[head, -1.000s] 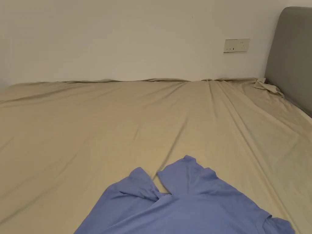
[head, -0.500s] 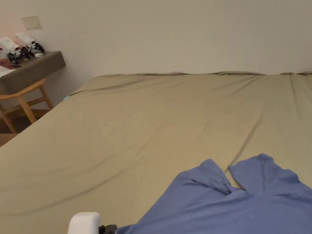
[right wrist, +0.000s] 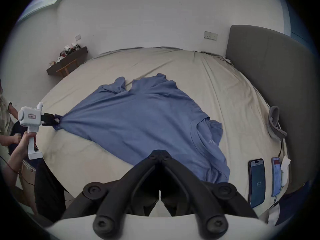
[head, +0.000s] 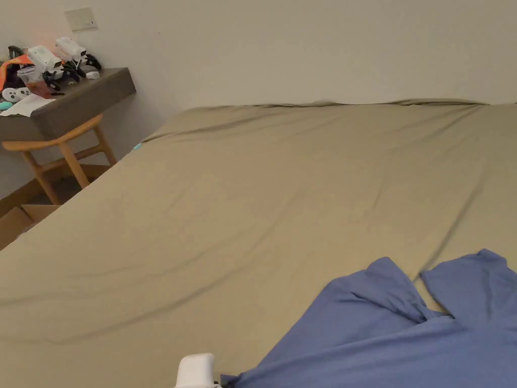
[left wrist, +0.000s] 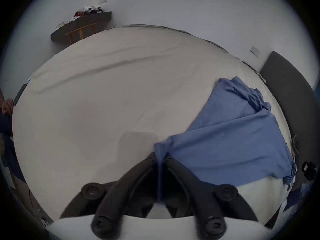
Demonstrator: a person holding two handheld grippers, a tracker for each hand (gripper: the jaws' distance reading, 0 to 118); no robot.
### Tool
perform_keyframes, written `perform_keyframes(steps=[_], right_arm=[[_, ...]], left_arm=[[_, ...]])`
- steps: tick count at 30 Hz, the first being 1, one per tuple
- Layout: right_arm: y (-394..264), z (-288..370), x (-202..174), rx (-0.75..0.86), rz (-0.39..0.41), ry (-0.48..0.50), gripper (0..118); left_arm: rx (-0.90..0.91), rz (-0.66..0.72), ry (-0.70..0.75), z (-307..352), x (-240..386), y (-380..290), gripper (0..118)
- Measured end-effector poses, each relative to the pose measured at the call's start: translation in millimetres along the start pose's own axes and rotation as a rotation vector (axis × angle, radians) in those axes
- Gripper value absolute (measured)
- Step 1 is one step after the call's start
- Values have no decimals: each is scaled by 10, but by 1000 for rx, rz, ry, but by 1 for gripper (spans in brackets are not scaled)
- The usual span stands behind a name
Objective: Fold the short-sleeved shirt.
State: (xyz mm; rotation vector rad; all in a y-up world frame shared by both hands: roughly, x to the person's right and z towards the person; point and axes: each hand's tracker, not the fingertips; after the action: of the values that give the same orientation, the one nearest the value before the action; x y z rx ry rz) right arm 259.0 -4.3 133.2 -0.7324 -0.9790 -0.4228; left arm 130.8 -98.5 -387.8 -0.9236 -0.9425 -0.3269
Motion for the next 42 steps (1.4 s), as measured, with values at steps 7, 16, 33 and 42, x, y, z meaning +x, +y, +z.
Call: perform_keyframes(steps=[7, 16, 33, 42], right_arm=[[218, -186, 67, -31, -2, 27, 6], [1479, -1450, 471, -93, 8, -15, 118], [1765, -2585, 381, -214, 18, -38, 5], [2367, -800, 644, 272, -100, -52, 5]], left_arm=[[17, -23, -6, 163, 75, 62, 1], [41, -64, -23, 350, 238, 208, 1], [52, -42, -56, 401, 413, 406, 1], [355, -203, -220, 1239, 1136, 1723, 1]])
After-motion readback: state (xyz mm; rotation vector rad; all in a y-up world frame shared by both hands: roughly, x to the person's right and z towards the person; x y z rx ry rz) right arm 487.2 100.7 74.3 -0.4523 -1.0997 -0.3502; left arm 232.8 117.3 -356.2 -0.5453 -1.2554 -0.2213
